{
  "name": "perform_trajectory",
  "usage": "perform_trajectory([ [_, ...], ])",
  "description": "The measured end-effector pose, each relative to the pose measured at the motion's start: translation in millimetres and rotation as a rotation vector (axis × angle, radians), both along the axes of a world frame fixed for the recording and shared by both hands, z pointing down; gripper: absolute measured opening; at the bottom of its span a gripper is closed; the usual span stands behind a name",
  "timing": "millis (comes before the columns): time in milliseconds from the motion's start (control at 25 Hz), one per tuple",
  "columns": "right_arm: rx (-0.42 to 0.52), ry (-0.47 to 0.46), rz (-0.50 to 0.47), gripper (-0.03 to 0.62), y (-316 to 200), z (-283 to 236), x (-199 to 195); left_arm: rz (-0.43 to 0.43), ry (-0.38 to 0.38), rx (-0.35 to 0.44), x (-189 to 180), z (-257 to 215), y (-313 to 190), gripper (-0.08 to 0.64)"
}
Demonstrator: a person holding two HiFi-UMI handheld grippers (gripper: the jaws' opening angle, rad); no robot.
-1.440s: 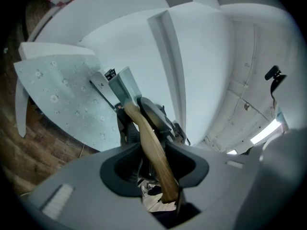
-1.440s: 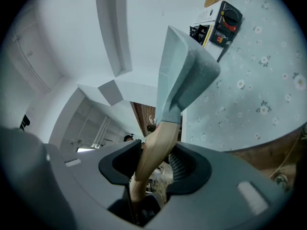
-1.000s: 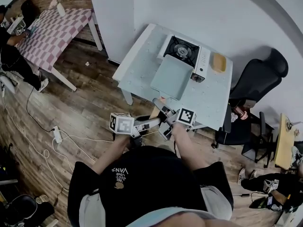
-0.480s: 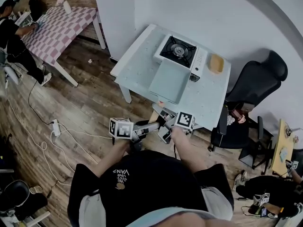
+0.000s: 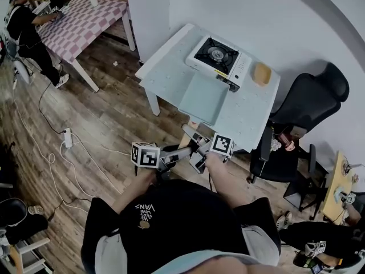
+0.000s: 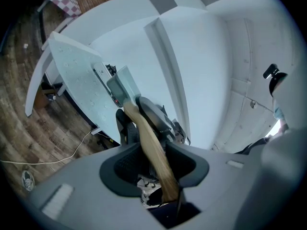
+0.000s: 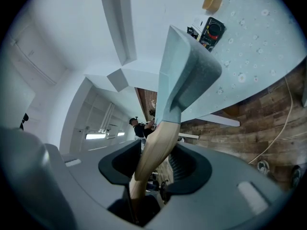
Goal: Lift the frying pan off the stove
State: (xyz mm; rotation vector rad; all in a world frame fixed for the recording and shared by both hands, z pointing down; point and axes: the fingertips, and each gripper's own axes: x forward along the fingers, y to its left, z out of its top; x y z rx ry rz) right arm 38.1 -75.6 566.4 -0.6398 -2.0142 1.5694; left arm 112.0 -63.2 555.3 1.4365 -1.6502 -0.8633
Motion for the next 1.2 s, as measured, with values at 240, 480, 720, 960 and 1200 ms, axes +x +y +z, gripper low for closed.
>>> perform_trajectory([
  [240,0.045,0.054,-0.037,0.183,-2,8,27,-0.036,0.003,-0.008,26,-3,-1,0.153],
  [480,0.026,0.072,-0.067,0.184,0,13,33,-0.065,0.019,-0.017,32,2,-3,0.153],
  [720,0.029,0.063,-0.083,0.184,-1,16,71,-0.085,0.007,-0.018,70,4,-5,0.153],
  [960,0.021,0.062,-0.096,0.184,-3,20,81,-0.09,0.011,-0.028,81,9,-9,0.153],
  [1200,0.017,0.058,-0.093,0.184,-5,20,91,-0.081,0.008,-0.024,92,10,-12,0.153],
])
